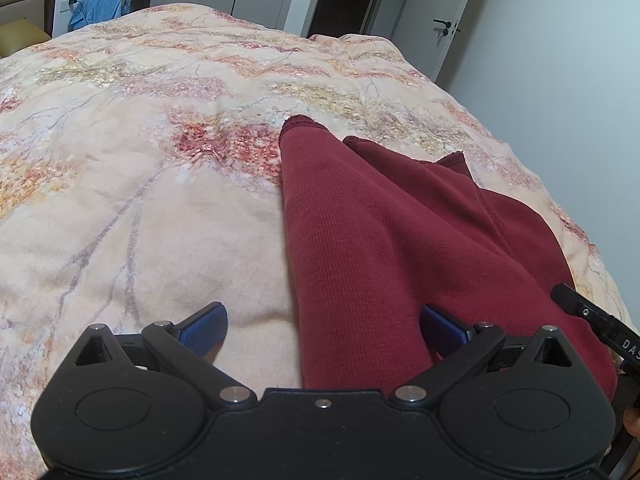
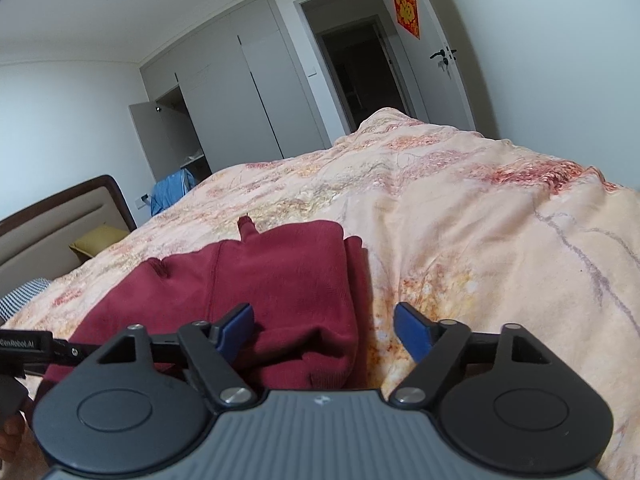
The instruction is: Fold small clothes
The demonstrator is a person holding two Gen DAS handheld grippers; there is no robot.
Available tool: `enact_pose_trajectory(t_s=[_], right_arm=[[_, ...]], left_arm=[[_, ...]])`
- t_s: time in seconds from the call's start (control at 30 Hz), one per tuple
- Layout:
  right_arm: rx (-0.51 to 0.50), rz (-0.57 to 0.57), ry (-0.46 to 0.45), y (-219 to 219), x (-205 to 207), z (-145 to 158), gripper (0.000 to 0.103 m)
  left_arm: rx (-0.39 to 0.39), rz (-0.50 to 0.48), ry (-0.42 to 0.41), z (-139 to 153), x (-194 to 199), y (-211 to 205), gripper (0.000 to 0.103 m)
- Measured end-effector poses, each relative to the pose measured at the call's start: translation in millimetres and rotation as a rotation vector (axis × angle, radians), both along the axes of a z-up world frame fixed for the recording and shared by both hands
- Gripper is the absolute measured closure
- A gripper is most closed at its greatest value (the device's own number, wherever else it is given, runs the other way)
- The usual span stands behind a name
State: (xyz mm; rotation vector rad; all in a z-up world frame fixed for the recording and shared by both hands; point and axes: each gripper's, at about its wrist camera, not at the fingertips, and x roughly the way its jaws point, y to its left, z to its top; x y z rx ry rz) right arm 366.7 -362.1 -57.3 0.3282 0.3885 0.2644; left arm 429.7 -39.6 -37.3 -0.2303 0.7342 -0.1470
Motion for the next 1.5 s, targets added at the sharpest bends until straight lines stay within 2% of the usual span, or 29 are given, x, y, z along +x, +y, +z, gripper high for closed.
enact_pose_trajectory(t_s=[0.2,0.27,0.4,0.47,0.63,0.77,0.93,1.07,1.13,1.2,1.27,1.4,1.5], right_arm=[[-0.022,0.035,-0.014,5,-2,0,0.053],[-0.021,0.036,-0.019,4,-3,0,0.056],[-0.004,0.036,-0.023,1,-3,-1,0.061],[0.010,0.037,-0.024,-1,-4,-2,0.061],[0.043,0.043,-0.014,-7,-3,-4,0.060],[0.058,0.044,0.000,-10,-1,-6,0.056],[0.058,0.045,0.002,-10,-1,-6,0.057],[0.046,0.048,-0.001,-6,-1,-5,0.061],[0.036,0.046,0.000,-5,-1,-4,0.061],[0.033,0.044,0.002,-4,-1,-4,0.061],[0.034,0.044,0.004,-3,-1,-4,0.060],[0.035,0.044,0.005,-3,-1,-4,0.059],[0.040,0.042,0.010,-4,1,-5,0.057]], left_arm=[[0.014,-0.024,-0.002,8,2,1,0.001],[0.029,-0.053,-0.018,15,3,3,0.001],[0.040,-0.132,0.013,20,10,4,0.001],[0.006,-0.164,0.032,18,14,7,0.001],[-0.075,-0.167,0.086,2,26,17,0.000],[-0.075,-0.178,0.104,1,32,15,0.000],[-0.091,-0.183,0.133,1,39,16,0.001],[-0.082,-0.180,0.140,8,38,11,0.010],[-0.090,-0.180,0.149,12,38,8,0.019],[-0.094,-0.198,0.139,18,37,5,0.020],[-0.107,-0.194,0.126,22,36,7,0.016],[-0.183,-0.154,0.099,24,33,25,0.013],[-0.276,-0.112,0.117,18,33,46,0.016]])
